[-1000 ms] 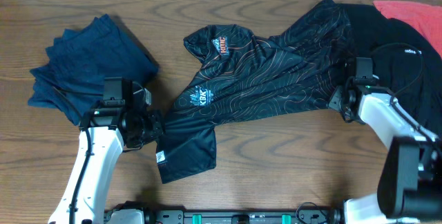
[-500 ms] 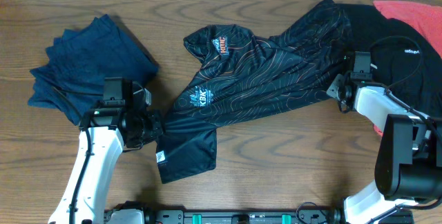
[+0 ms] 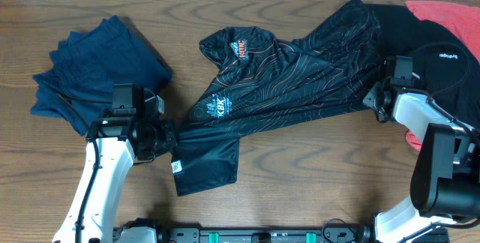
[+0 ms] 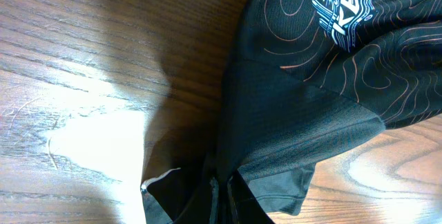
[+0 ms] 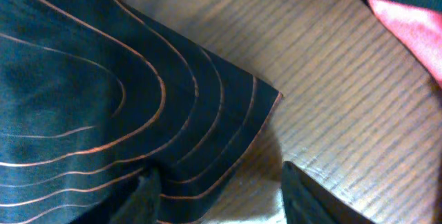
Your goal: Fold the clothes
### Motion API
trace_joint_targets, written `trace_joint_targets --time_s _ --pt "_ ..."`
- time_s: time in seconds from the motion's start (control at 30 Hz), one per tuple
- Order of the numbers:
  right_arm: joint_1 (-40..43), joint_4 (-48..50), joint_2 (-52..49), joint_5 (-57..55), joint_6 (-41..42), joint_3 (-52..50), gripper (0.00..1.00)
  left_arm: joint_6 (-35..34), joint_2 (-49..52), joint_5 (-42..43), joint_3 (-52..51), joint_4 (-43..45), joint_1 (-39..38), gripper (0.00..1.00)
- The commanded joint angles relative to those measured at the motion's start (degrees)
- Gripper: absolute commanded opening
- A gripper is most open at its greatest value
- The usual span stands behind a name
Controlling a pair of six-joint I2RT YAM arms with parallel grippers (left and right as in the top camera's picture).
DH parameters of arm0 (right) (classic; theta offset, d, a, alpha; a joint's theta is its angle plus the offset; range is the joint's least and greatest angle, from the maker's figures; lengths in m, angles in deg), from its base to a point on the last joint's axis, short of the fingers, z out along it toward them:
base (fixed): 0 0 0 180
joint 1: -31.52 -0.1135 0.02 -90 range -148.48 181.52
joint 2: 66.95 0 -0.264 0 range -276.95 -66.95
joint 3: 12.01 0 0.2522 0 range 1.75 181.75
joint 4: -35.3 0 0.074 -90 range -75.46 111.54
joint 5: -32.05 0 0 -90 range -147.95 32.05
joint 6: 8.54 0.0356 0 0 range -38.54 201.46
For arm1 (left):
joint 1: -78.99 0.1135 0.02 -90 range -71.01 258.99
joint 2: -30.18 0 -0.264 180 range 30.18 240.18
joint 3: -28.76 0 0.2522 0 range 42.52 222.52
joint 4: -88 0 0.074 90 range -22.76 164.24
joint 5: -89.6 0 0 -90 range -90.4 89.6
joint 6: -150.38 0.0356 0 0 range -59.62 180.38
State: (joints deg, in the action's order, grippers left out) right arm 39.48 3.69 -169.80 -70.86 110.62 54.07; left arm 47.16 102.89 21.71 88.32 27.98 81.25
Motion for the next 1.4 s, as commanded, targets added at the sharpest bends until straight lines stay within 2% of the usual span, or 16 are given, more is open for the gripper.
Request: trace_joint_targets --time_s 0.0,0.3,0.53,0.67,0.97,1.37 --pt "0.8 -3.2 -3.7 -0.6 -0.5 -2.5 0.57 1.0 -0.1 -0.7 0.5 -0.2 0.3 0.06" --pt "1.4 -4.1 -2.8 2.4 -1.3 -2.4 0.58 1.0 -0.1 -0.7 0.5 -0.2 0.3 0.06" --pt "1.5 -6.4 8.2 3.5 -5.9 -2.4 0.59 1.0 -0.1 -0.7 0.5 -0.1 0.3 0.06" --pt "1.5 -6.6 11.5 3.5 -5.9 -2.4 0.58 1.0 -0.1 -0.7 0.5 -0.1 0.3 0.06" --pt "1.6 -8.0 6.6 2.8 -5.3 -2.5 0.6 1.0 -0.1 -0.7 0.5 -0.2 0.3 0.06" --pt "2.4 -0.2 -1.1 2.9 -4.8 -2.5 0.6 1.0 -0.1 -0.7 0.5 0.0 0.3 0.06"
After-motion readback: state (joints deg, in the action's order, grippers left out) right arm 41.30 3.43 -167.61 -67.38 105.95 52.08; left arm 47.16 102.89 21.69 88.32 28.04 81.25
